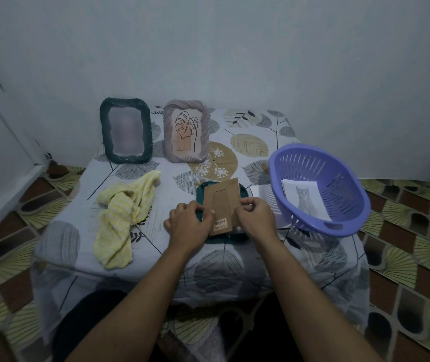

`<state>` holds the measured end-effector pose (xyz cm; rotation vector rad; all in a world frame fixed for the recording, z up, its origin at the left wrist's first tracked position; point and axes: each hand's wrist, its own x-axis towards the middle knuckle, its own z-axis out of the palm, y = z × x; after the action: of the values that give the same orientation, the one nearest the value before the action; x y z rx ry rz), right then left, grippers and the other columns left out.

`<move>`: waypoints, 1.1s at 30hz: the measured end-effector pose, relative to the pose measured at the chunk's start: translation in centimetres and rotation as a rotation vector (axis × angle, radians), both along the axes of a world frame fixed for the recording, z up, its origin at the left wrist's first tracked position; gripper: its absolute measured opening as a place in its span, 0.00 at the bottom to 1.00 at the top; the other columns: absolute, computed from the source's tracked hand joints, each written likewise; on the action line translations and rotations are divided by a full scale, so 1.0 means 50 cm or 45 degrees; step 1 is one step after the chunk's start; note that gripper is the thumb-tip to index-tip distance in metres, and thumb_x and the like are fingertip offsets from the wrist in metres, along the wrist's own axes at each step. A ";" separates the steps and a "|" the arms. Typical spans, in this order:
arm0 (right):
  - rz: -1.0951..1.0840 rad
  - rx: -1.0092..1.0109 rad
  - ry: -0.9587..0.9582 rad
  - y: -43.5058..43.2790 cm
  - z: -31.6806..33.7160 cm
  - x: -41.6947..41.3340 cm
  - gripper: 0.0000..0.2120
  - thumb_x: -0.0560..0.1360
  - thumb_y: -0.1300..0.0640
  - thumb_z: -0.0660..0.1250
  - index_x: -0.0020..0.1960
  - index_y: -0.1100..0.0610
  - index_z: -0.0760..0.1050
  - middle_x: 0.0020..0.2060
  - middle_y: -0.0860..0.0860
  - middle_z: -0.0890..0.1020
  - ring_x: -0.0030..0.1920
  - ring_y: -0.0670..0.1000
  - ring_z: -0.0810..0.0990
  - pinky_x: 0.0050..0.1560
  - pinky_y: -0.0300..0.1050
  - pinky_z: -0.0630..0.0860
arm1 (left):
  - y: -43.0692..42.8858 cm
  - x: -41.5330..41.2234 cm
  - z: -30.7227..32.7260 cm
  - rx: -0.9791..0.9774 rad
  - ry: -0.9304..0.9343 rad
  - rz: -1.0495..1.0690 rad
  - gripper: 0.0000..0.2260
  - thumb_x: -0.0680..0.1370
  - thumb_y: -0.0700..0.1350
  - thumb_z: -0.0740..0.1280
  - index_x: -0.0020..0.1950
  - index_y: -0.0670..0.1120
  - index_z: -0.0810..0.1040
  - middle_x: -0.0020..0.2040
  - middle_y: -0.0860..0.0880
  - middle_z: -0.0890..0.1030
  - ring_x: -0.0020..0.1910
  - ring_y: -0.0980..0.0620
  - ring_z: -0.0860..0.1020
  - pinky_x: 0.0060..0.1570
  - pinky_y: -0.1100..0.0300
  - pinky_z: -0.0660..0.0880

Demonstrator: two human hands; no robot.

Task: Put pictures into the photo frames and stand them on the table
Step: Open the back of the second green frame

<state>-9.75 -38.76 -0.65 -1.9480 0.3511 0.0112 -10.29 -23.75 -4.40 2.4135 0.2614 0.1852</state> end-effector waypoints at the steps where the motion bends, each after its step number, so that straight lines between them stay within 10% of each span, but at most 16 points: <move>1: 0.001 -0.027 -0.005 -0.001 -0.004 0.001 0.06 0.74 0.57 0.67 0.50 0.50 0.75 0.44 0.47 0.83 0.48 0.51 0.83 0.51 0.56 0.82 | 0.000 0.000 0.000 0.003 0.000 -0.001 0.14 0.78 0.60 0.63 0.56 0.53 0.77 0.52 0.51 0.69 0.61 0.47 0.68 0.52 0.54 0.57; 24: 0.002 0.039 0.044 -0.010 -0.014 0.025 0.10 0.72 0.63 0.68 0.53 0.56 0.79 0.46 0.50 0.83 0.50 0.51 0.82 0.54 0.54 0.82 | -0.001 0.001 -0.001 0.020 0.000 0.013 0.15 0.78 0.60 0.63 0.58 0.52 0.76 0.58 0.47 0.73 0.62 0.46 0.69 0.52 0.53 0.56; 33: 0.017 0.216 0.016 -0.002 0.012 0.007 0.13 0.76 0.65 0.62 0.57 0.52 0.74 0.44 0.49 0.81 0.44 0.48 0.80 0.37 0.42 0.75 | -0.002 -0.001 0.007 -0.033 0.027 0.016 0.16 0.79 0.60 0.62 0.59 0.52 0.77 0.60 0.47 0.73 0.63 0.46 0.68 0.56 0.52 0.58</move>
<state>-9.40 -38.85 -0.07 -1.7830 0.3348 0.0601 -10.35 -23.84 -4.03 2.3897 0.2873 0.1614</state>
